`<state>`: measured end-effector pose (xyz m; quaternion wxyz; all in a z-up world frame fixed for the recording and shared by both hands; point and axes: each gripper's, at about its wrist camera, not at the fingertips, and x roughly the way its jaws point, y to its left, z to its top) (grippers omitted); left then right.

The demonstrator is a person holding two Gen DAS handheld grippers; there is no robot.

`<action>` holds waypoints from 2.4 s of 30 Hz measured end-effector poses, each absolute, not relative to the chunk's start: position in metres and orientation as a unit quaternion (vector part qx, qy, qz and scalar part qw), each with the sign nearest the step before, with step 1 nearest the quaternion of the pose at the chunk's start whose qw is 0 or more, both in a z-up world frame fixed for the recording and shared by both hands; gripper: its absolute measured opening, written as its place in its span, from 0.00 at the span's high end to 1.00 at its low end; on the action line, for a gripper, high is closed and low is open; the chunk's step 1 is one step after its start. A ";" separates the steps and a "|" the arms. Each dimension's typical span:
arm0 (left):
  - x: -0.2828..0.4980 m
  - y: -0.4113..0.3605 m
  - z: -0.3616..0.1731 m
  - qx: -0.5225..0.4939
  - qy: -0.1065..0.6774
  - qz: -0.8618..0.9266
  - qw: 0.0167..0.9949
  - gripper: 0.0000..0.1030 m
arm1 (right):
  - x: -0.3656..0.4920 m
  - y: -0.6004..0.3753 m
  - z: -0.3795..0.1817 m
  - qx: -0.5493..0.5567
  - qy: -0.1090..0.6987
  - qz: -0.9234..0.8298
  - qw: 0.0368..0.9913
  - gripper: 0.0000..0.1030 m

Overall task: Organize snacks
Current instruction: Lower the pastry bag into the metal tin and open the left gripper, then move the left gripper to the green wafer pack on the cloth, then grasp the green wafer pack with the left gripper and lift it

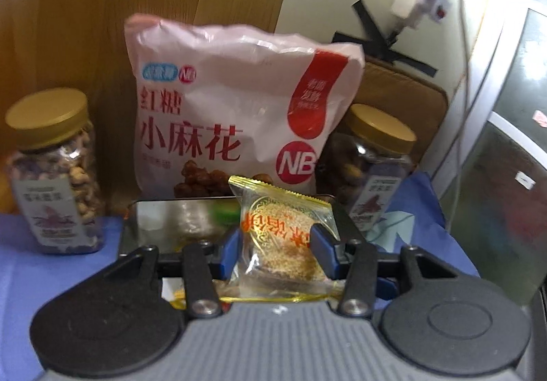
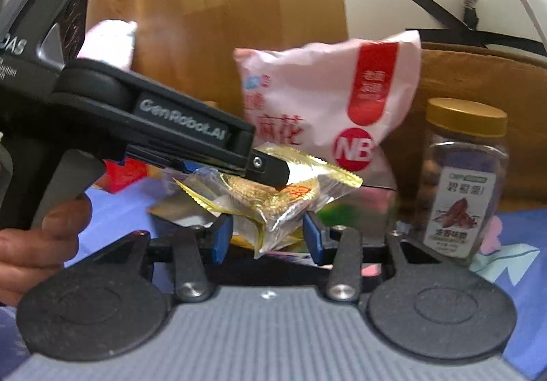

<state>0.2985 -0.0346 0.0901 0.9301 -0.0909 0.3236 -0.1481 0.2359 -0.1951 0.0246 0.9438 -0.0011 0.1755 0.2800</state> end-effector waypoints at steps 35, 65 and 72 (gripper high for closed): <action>0.107 0.092 0.027 -0.160 0.382 -0.090 0.906 0.52 | 0.111 -0.145 -0.001 0.028 0.265 0.411 0.872 0.48; 0.013 0.149 0.020 -0.227 0.347 -0.066 0.907 0.58 | 0.037 -0.043 -0.011 -0.107 0.255 0.490 0.827 0.54; 0.017 0.150 0.016 -0.227 0.352 -0.065 0.906 0.58 | 0.040 -0.041 -0.008 -0.123 0.246 0.474 0.836 0.54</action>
